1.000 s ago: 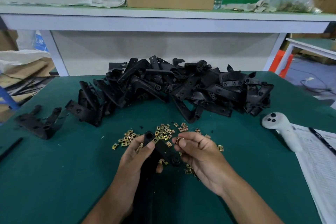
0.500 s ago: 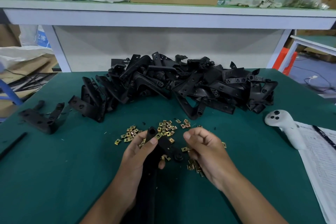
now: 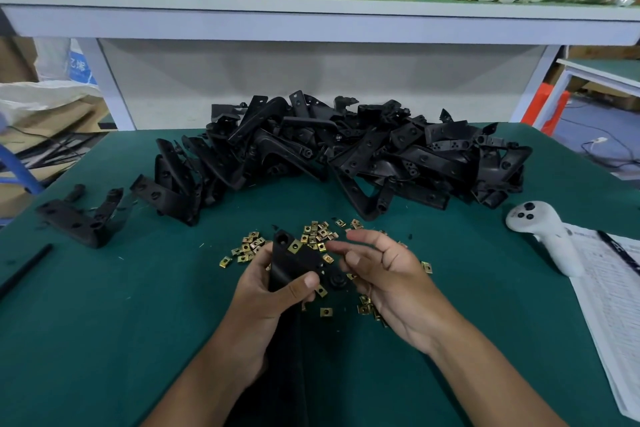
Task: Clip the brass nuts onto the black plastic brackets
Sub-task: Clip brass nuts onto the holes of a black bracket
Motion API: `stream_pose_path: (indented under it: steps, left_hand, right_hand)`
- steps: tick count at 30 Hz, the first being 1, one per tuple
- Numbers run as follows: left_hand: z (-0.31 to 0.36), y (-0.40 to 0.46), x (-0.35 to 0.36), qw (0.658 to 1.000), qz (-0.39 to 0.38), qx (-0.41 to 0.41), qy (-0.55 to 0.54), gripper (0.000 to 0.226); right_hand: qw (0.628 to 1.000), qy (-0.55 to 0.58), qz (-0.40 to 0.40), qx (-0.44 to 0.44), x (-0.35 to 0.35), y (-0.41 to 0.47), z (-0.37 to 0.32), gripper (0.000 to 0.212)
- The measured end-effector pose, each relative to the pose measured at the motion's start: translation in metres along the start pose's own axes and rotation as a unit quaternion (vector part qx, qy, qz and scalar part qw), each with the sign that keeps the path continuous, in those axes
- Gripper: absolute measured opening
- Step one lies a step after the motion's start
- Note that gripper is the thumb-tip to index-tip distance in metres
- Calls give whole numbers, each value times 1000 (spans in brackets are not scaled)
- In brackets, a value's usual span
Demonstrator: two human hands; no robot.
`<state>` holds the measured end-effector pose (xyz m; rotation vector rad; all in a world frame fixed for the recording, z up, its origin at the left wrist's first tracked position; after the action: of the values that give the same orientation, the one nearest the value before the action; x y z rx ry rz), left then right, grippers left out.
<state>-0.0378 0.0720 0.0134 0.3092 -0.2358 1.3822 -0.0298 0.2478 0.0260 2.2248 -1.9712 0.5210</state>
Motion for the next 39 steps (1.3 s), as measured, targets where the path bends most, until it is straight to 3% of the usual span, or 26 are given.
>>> stream_pose_path:
  steps: [6,22,39]
  left_hand:
    - [3,-3,5,1000,-15,4,-1,50]
    - [4,-5,7,999,-30,14,4,49]
    - [2,-4,6,999,-40,20,27,45]
  right_hand:
    - [1000,2,13,-9,4,-3,-3,20]
    - [997,-34,63,-39,4,-8,-9,18]
    - [996,-72,36,-39,7,-8,-8,18]
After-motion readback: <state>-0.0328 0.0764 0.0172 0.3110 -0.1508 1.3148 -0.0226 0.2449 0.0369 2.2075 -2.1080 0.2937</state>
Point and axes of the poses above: each hand's wrist, its own y-axis towards the middle knuckle, its own x-axis out of the palm, z = x × y, the point moved 4 cm from there along y, towards the middle knuckle, and after that the axes turned 5 degrees about x, right-handed, at the moved point
